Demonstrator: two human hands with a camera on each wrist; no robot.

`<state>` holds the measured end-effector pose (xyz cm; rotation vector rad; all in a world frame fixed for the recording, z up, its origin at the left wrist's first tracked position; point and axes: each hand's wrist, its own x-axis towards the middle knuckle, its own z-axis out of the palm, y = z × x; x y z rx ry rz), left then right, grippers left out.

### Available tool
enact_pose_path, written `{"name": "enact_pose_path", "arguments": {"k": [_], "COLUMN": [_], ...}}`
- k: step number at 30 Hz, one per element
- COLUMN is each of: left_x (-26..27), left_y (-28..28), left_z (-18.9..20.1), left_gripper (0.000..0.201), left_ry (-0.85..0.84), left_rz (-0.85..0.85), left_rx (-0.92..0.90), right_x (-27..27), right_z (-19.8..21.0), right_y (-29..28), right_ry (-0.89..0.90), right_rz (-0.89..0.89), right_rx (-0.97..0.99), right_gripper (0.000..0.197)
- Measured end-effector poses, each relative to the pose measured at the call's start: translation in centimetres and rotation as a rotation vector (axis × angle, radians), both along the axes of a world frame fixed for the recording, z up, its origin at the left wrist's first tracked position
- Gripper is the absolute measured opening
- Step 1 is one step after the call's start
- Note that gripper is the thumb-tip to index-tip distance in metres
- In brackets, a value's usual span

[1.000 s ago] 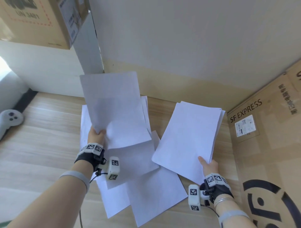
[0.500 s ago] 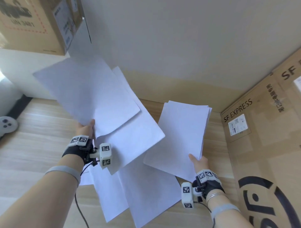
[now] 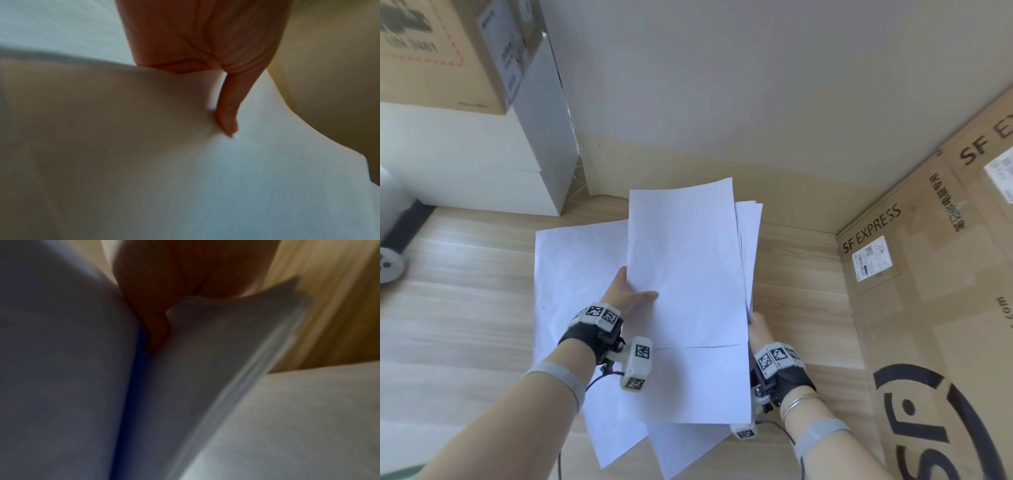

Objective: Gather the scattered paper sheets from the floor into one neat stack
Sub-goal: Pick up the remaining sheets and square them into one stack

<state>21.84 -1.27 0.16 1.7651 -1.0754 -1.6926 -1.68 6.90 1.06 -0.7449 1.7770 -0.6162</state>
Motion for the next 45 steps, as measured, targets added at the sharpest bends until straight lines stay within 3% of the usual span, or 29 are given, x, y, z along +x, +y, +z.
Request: {"name": "enact_pose_path", "arguments": {"k": [3,5,6,9,11,13,15,16,18,20,22,29,34,37,39,42,45], "left_x": [-0.2,-0.4,-0.5,-0.9,-1.2,-1.1,-0.9,-0.8,-0.6,-0.3,0.0,0.4,0.5,0.3,0.2,-0.5,-0.8], "left_y": [-0.4,-0.9,-1.0,-1.4,-1.5,-1.6,-1.4,-1.3,-1.0,-0.9,-1.2,-2.7,-3.2,-3.4,-3.4,-2.9,-2.5], "left_z": [1.4,2.3,2.9,4.4,5.2,5.6,6.1,6.5,6.6,6.4,6.2,6.4,6.4,6.0,5.5,4.2,2.5], "left_gripper": [0.06,0.062,0.06,0.054,0.049,0.04,0.014,0.012,0.024,0.056,0.069,0.08,0.079,0.079,0.082,0.047,0.028], "left_ry": [-0.004,0.046,0.072,0.16,0.201,0.194,0.148,0.127,0.144,0.191,0.209,0.267,0.302,0.309,0.253,0.001,-0.119], "left_rz": [0.071,0.112,0.122,0.158,0.189,0.182,0.093,0.042,-0.012,-0.005,0.01,-0.067,-0.096,-0.053,-0.048,-0.067,-0.027], "left_rx": [-0.107,-0.195,-0.24,-0.318,-0.359,-0.387,-0.413,-0.424,-0.46,-0.51,-0.531,-0.542,-0.492,-0.457,-0.406,-0.348,-0.349], "right_x": [0.1,-0.6,-0.8,-0.2,0.1,0.6,1.0,1.2,1.4,1.4,1.7,1.0,0.5,0.7,0.8,1.7,2.3], "right_z": [1.0,1.3,1.7,4.5,5.4,5.8,5.9,5.9,5.7,5.3,5.4,5.6,5.0,5.0,4.9,3.6,2.5], "right_y": [-0.7,-1.1,-1.5,-2.7,-3.3,-3.4,-3.1,-2.9,-2.6,-2.5,-2.7,-3.4,-4.1,-4.4,-4.5,-4.3,-4.4], "right_ry": [-0.096,-0.242,-0.29,-0.127,-0.022,-0.043,-0.099,-0.118,-0.166,-0.193,-0.179,-0.12,-0.151,-0.136,-0.124,-0.043,-0.011], "right_rz": [-0.098,-0.197,-0.211,-0.138,-0.143,-0.172,-0.21,-0.21,-0.218,-0.244,-0.261,-0.23,-0.255,-0.27,-0.263,-0.193,-0.235], "right_rx": [0.006,-0.006,-0.06,-0.27,-0.378,-0.436,-0.437,-0.433,-0.437,-0.437,-0.45,-0.502,-0.6,-0.577,-0.515,-0.34,-0.261], "right_gripper": [0.035,0.072,0.073,0.023,0.023,0.026,0.025,0.021,0.022,0.027,0.029,0.042,0.069,0.061,0.044,0.023,0.021]}}
